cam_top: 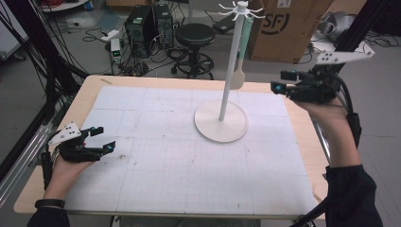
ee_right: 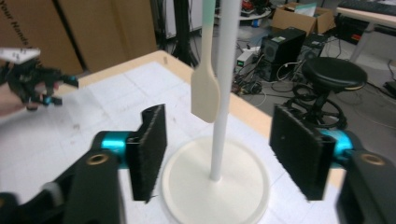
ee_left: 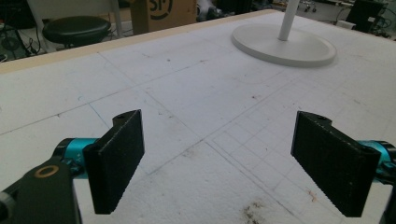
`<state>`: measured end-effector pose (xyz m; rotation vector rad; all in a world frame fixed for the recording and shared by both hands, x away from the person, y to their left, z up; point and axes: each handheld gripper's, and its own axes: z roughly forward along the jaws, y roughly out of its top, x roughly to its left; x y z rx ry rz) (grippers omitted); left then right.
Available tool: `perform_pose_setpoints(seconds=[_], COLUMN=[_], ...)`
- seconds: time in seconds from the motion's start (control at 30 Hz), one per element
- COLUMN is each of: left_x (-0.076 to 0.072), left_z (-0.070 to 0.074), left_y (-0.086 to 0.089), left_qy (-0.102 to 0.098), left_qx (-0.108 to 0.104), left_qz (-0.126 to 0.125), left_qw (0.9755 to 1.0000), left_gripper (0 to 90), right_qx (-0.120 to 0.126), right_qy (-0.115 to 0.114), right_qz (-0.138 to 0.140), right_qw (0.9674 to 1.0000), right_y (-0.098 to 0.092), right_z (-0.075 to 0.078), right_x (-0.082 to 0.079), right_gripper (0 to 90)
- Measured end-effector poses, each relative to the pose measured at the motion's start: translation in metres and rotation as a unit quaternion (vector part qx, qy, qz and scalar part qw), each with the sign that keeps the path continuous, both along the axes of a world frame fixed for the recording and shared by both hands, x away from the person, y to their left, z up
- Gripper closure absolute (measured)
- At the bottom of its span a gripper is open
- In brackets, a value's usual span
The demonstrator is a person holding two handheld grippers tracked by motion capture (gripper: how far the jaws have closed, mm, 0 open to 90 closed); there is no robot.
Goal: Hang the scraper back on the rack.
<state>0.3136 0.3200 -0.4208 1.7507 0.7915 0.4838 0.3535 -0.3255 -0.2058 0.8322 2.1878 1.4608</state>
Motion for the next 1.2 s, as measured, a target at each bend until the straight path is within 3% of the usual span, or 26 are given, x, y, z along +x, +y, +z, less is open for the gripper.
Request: perform_pose_setpoints(seconds=[0.27,0.4,0.5,0.63,0.93,1.2], left_x=[-0.001,-0.001,0.000,0.000,0.000,0.001], left_z=[0.001,0.000,0.000,-0.001,-0.003,-0.006], left_y=[0.002,0.001,0.001,0.001,-0.001,-0.003], left_qy=[0.000,0.000,0.000,0.001,0.004,0.008], left_qx=[-0.001,0.001,0.003,0.004,0.010,0.013], left_qz=[0.005,0.003,0.003,0.003,0.003,0.004], left_qw=[1.0000,1.0000,1.0000,1.0000,0.9999,0.9999], left_gripper=[17.8,17.8,17.8,17.8,17.7,17.7], right_qx=[0.006,0.008,0.023,0.022,0.020,0.018], right_qy=[0.006,0.013,0.022,0.038,0.053,0.060], right_qz=[0.016,0.009,0.009,-0.002,-0.022,-0.032], right_qw=[0.9998,0.9998,0.9994,0.9990,0.9981,0.9975], right_y=[-0.012,-0.016,-0.020,-0.024,-0.030,-0.035], right_z=[-0.074,-0.109,-0.133,-0.159,-0.196,-0.204], right_x=[-0.021,-0.031,-0.037,-0.041,-0.043,-0.041], right_gripper=[24.2,22.1,20.9,19.5,17.2,17.1])
